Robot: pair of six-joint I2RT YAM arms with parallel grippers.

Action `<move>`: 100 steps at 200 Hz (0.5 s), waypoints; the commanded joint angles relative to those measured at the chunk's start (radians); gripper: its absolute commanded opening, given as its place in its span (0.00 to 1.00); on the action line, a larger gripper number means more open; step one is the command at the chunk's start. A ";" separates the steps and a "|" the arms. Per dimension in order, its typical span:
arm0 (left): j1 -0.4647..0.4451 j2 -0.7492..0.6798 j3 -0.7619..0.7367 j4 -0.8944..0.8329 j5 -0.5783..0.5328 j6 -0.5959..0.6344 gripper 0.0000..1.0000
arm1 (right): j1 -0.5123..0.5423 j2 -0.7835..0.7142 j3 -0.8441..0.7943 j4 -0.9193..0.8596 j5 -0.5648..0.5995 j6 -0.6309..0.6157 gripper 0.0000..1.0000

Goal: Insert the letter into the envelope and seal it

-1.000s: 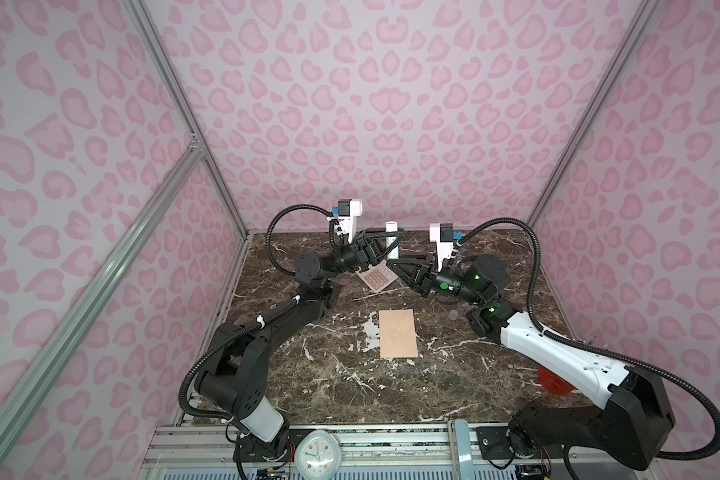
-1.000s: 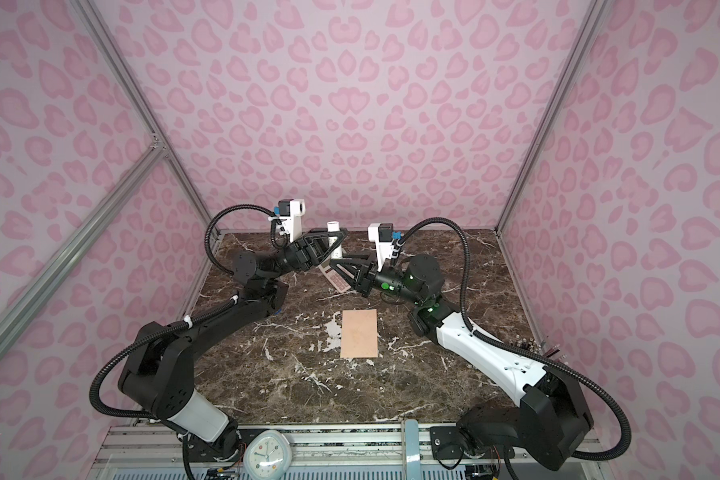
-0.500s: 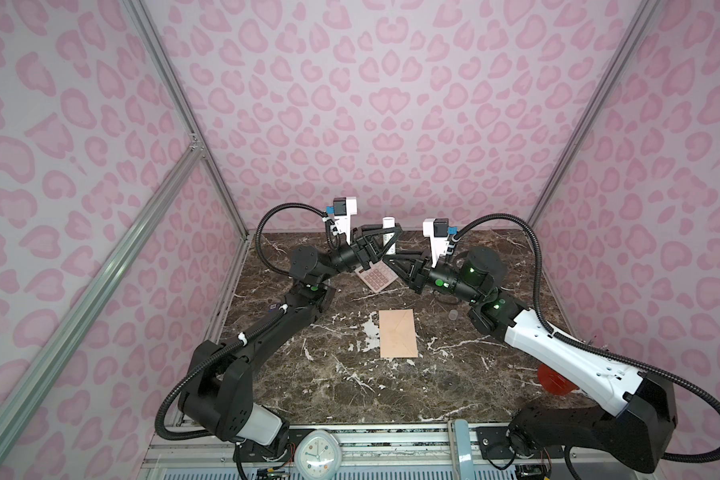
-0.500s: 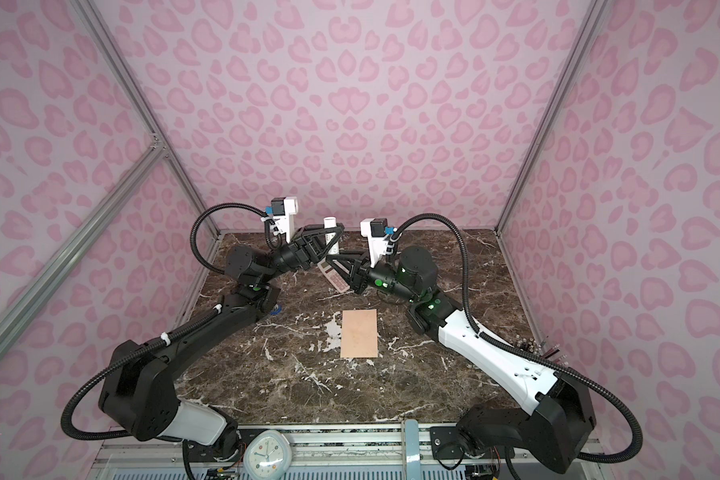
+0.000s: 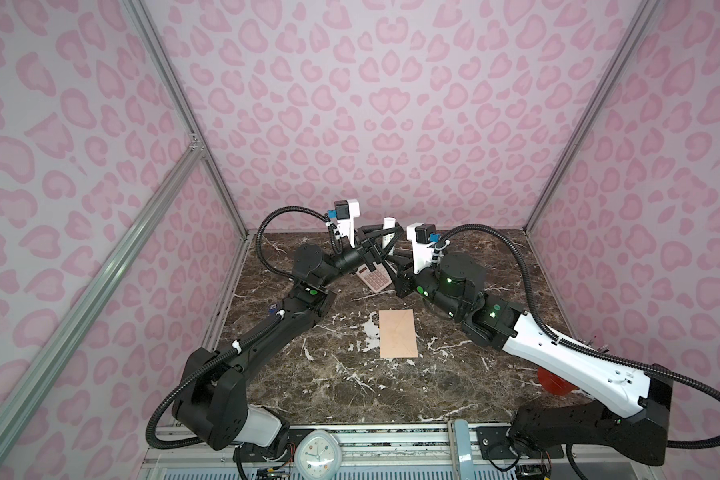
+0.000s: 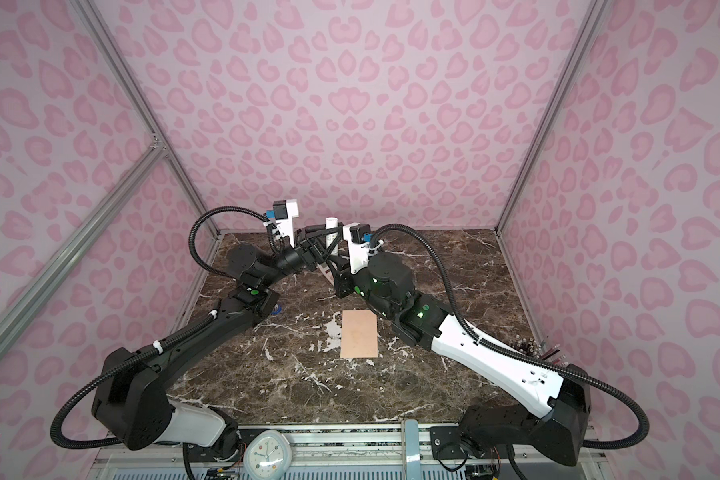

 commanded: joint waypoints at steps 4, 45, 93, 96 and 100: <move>-0.005 0.002 -0.005 -0.081 -0.064 0.041 0.04 | 0.052 0.013 0.017 0.016 0.102 -0.105 0.03; -0.004 -0.006 -0.007 -0.098 -0.103 0.057 0.04 | 0.059 -0.007 -0.016 0.022 0.116 -0.150 0.19; 0.014 -0.004 0.002 -0.075 -0.080 0.027 0.04 | -0.071 -0.118 -0.142 0.072 -0.112 -0.155 0.36; 0.017 -0.004 0.002 -0.072 -0.076 0.023 0.04 | -0.081 -0.125 -0.149 0.075 -0.122 -0.154 0.37; 0.019 -0.002 0.002 -0.068 -0.074 0.018 0.04 | -0.094 -0.134 -0.157 0.077 -0.150 -0.155 0.37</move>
